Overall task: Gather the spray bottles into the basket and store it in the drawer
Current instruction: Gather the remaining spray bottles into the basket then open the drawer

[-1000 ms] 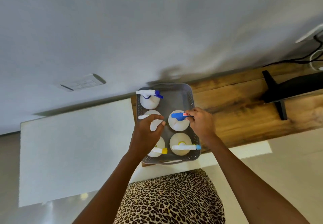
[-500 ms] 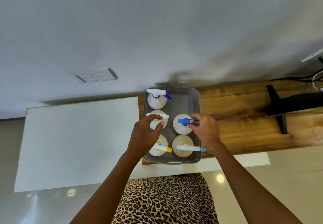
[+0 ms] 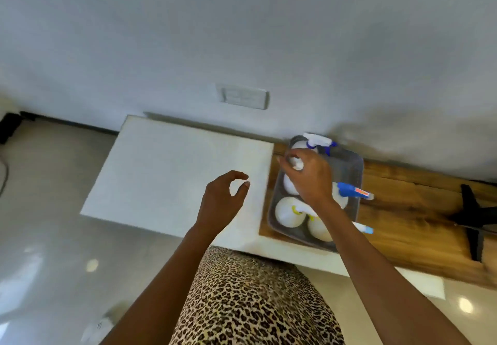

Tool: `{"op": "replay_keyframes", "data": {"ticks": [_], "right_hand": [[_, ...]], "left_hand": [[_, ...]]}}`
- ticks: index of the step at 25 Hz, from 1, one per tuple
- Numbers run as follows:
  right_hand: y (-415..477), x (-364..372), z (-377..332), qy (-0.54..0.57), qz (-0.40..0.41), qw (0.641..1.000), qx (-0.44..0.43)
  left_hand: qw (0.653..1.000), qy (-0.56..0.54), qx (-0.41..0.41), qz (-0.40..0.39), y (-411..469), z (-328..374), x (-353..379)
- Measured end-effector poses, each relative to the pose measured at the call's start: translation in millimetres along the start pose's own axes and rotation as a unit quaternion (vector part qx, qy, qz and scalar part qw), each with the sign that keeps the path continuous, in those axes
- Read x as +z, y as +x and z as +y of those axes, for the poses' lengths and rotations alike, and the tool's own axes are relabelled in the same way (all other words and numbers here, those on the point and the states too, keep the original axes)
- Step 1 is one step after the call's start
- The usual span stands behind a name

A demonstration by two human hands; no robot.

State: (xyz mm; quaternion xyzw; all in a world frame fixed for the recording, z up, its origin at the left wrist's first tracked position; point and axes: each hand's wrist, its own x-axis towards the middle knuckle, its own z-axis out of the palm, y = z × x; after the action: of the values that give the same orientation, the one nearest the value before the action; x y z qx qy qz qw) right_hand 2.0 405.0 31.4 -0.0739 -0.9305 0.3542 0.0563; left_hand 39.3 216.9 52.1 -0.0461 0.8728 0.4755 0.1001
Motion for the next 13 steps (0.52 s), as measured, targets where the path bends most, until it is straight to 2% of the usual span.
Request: {"op": "replay_keyframes", "data": {"ticks": [7,10,13], "right_hand": [[-87,109,-167,0.029,-0.122,0.980,-0.153],[-127,154,-230,0.036,-0.196,0.952,-0.232],[-165,194,-278,0.024,-0.287,0.909,-0.300]], "left_hand": [[0.984,-0.011,-0.093,0.149,-117,-96,-141],[0.958,-0.028,-0.146,0.245,-170,-135,-193],[0.920,-0.043,-0.197,0.335,-219,-173,-225]]}}
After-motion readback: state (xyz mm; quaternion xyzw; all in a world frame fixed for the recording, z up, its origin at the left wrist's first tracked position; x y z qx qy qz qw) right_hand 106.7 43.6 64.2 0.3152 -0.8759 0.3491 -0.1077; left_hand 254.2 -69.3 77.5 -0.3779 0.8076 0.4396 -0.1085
